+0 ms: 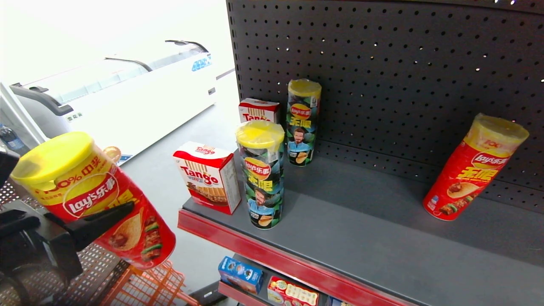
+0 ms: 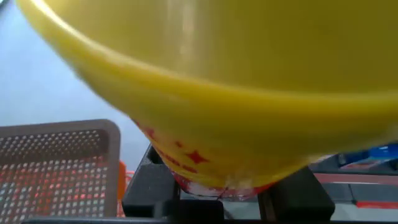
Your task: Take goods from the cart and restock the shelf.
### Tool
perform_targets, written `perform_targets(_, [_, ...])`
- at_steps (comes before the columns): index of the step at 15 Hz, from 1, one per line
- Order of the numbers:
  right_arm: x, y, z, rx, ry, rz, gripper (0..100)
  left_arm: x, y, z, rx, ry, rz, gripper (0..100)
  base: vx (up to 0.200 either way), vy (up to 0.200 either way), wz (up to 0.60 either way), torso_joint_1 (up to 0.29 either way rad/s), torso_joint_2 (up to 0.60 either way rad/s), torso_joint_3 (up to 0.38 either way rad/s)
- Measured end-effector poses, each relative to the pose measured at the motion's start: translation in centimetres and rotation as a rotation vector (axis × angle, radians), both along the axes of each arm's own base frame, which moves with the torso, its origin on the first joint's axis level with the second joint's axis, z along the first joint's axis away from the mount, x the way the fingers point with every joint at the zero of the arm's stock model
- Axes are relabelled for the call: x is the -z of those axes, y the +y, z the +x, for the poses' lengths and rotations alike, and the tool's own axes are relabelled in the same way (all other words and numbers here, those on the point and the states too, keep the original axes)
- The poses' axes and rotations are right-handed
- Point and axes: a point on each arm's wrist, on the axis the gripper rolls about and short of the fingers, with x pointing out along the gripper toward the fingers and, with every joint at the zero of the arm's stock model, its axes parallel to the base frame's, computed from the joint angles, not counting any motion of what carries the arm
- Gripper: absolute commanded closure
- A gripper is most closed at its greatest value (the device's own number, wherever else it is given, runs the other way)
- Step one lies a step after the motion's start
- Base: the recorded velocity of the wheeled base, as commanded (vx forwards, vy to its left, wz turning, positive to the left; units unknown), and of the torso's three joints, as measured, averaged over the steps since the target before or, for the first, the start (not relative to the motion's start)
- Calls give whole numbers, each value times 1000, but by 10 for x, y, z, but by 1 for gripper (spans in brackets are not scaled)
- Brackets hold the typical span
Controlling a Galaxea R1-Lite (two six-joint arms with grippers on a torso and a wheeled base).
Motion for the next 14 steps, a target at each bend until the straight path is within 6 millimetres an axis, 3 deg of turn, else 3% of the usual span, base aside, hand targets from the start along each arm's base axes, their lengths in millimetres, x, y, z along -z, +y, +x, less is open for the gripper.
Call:
perform_targets(5, [0,0,0,0,0,0,0,8,-6,-14,122,-16,22,100,0,0,0,0,0,0])
perform_targets(14, [0,0,0,-3,0,-4,0,8,-19,-17,329,-14,5,100,0,0,0,0,0,0])
